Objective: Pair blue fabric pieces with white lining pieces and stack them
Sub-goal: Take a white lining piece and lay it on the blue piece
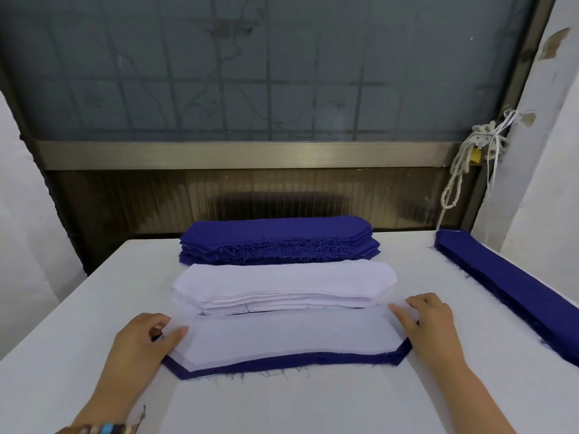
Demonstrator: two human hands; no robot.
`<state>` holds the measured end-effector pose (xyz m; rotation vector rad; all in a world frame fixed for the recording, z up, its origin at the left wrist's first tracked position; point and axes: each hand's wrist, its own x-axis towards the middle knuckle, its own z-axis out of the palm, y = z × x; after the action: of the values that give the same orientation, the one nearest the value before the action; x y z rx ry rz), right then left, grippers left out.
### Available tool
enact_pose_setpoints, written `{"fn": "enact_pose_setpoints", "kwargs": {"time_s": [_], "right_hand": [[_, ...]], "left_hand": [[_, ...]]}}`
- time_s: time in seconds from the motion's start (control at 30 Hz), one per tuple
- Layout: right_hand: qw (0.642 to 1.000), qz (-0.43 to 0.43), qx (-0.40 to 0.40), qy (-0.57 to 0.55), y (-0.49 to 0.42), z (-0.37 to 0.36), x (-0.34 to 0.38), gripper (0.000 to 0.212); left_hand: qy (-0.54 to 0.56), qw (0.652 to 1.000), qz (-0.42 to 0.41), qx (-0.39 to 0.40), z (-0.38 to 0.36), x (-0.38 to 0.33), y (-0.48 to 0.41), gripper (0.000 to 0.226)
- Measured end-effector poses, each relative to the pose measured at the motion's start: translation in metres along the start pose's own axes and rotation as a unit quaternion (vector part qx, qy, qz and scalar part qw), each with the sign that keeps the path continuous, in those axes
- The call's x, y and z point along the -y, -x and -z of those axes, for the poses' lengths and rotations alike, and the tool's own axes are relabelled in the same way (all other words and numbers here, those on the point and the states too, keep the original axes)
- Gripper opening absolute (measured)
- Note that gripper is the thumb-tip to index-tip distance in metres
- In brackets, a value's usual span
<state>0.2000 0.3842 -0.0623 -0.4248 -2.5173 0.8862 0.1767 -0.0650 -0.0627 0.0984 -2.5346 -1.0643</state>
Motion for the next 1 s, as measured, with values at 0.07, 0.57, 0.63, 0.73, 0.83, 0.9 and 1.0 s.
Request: {"fn": "enact_pose_setpoints", "kwargs": {"time_s": [0.07,0.57,0.63,0.73,0.83,0.9,1.0], "right_hand": [[0.999,0.008,0.001,0.04,0.0,-0.001,-0.002,0.03],[0.994,0.049,0.063,-0.079,0.004,0.006,0.008,0.013],[0.994,0.046,0.057,-0.087,0.004,0.007,0.008,0.018],[0.991,0.037,0.063,-0.113,0.003,0.008,0.01,0.019],[0.985,0.024,0.06,-0.162,0.001,0.009,0.013,0.019],[0.983,0.016,0.052,-0.177,0.0,0.009,0.015,0.02],[0.983,0.003,0.042,-0.18,0.0,0.01,0.014,0.013]], "left_hand": [[-0.017,1.0,-0.011,0.015,0.001,0.0,0.0,0.021],[0.036,0.997,-0.045,0.047,0.001,-0.008,0.004,0.028],[0.027,0.998,-0.035,0.038,0.002,-0.006,0.003,0.033],[0.058,0.998,-0.014,0.036,0.001,-0.006,0.001,0.028],[0.119,0.992,0.006,0.04,0.001,-0.011,0.0,0.017],[0.154,0.987,0.018,0.046,0.001,-0.013,0.0,0.014],[0.154,0.987,0.016,0.039,0.001,-0.014,-0.001,0.011]]}}
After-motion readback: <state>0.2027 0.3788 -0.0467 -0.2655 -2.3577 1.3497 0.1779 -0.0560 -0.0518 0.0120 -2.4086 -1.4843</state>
